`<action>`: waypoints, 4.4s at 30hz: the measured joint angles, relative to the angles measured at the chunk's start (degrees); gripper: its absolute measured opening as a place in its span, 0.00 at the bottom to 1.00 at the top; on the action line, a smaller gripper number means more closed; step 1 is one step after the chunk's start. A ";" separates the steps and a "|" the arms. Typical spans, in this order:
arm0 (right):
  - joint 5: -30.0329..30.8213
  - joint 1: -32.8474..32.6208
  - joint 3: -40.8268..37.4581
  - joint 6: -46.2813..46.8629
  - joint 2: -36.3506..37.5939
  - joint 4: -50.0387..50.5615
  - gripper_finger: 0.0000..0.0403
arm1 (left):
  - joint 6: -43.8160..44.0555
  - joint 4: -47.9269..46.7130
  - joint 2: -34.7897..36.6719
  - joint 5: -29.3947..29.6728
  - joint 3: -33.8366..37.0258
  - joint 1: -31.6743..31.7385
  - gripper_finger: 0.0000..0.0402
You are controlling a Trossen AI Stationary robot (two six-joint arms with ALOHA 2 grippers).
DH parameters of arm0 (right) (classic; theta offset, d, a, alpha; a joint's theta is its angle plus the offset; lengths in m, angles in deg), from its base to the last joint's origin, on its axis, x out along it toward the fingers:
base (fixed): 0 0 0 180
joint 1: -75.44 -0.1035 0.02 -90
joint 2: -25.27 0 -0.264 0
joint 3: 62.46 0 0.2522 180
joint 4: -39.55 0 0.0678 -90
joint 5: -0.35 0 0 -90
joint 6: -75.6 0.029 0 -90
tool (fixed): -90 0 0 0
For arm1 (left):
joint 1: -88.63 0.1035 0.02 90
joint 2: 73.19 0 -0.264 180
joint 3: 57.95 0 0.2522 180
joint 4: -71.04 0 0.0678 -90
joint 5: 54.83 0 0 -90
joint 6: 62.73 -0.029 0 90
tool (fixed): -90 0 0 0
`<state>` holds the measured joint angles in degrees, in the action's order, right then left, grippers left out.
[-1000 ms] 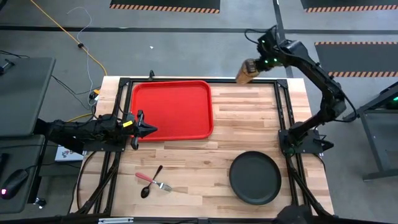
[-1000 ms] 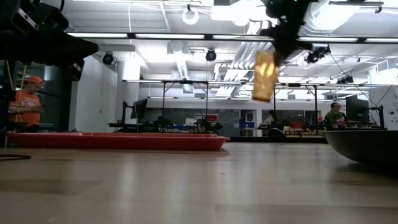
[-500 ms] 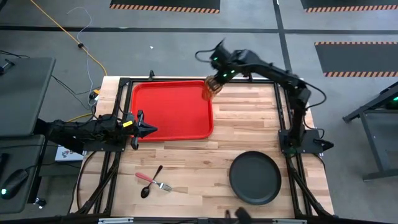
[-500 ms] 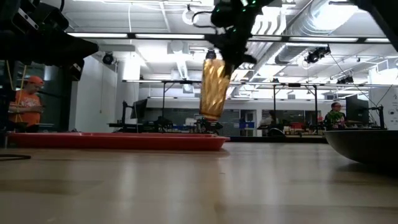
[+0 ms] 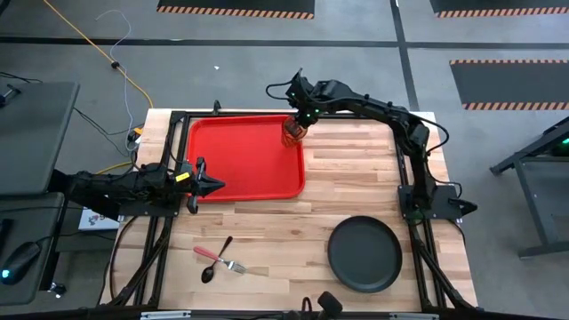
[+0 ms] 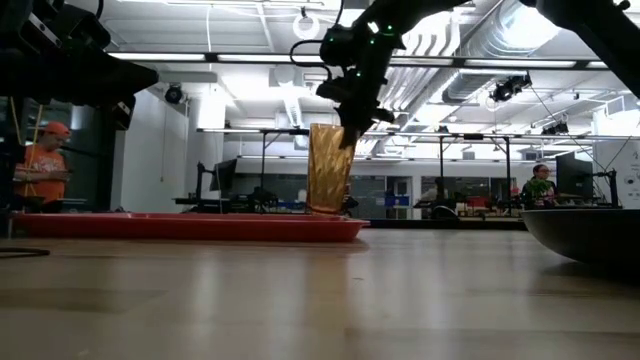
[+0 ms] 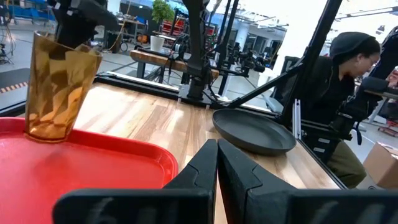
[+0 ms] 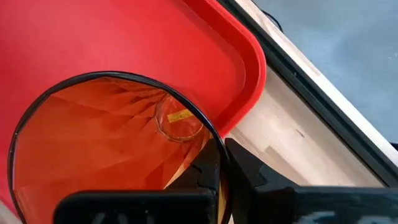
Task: Pick and place plate/cup/fork/spoon on tray
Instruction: Put the brown cup on the red serving tray, then put the black plate on the red serving tray to the bottom left of the brown cup
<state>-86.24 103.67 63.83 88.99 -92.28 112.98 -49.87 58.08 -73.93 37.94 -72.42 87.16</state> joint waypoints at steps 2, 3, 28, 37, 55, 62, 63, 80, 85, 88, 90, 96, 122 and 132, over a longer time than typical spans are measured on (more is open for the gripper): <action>0.03 0.03 0.00 -0.02 -0.01 -0.74 0.00 | 0.00 -0.01 -0.01 0.00 0.00 0.00 0.01; 0.03 0.08 0.01 0.00 -0.07 -1.08 0.00 | 0.00 0.00 -0.01 0.00 0.01 -0.01 0.01; 5.66 2.69 -2.62 -5.97 0.12 10.77 0.00 | 0.00 0.00 -0.01 0.00 0.00 0.00 0.01; 5.38 5.18 -2.89 -10.16 2.64 14.37 0.00 | 0.00 0.00 -0.01 0.00 0.00 -0.01 0.01; -2.14 10.83 -2.84 -4.30 2.78 9.37 0.00 | 0.00 0.00 0.01 0.00 0.02 0.00 0.01; -3.48 10.88 -2.82 -1.75 1.29 8.91 0.00 | 0.00 0.00 0.00 0.00 0.02 0.00 0.01; -3.49 10.88 -2.82 -1.40 1.16 8.91 0.00 | 0.00 0.00 0.01 0.00 0.01 0.00 0.01; -3.27 10.86 -2.78 2.52 0.10 8.99 0.00 | 0.00 0.00 -0.01 0.00 0.01 0.00 0.01; -2.63 10.86 -2.78 2.86 0.10 9.07 0.09 | 0.00 0.00 0.01 0.00 0.02 0.00 0.01; -2.19 10.86 -2.78 2.83 0.17 9.07 0.20 | 0.00 0.00 0.00 0.00 0.02 -0.02 0.01; -2.22 10.85 -2.78 2.47 0.47 9.07 0.29 | 0.00 0.00 -0.01 0.00 0.01 0.00 0.01; -3.07 10.87 -2.78 0.68 2.51 9.01 0.50 | 0.00 0.00 0.01 0.00 0.02 0.00 0.01; -10.07 -1.52 -2.73 -10.64 29.57 28.75 0.56 | -0.02 0.00 -0.01 -0.02 0.02 -0.02 0.01; -9.82 -11.74 -2.73 -7.57 32.99 26.83 0.56 | 0.00 0.00 -0.01 0.00 0.01 -0.02 0.01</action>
<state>-96.07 91.93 61.10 81.42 -59.29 139.81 -49.87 58.08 -73.95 37.94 -72.41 87.14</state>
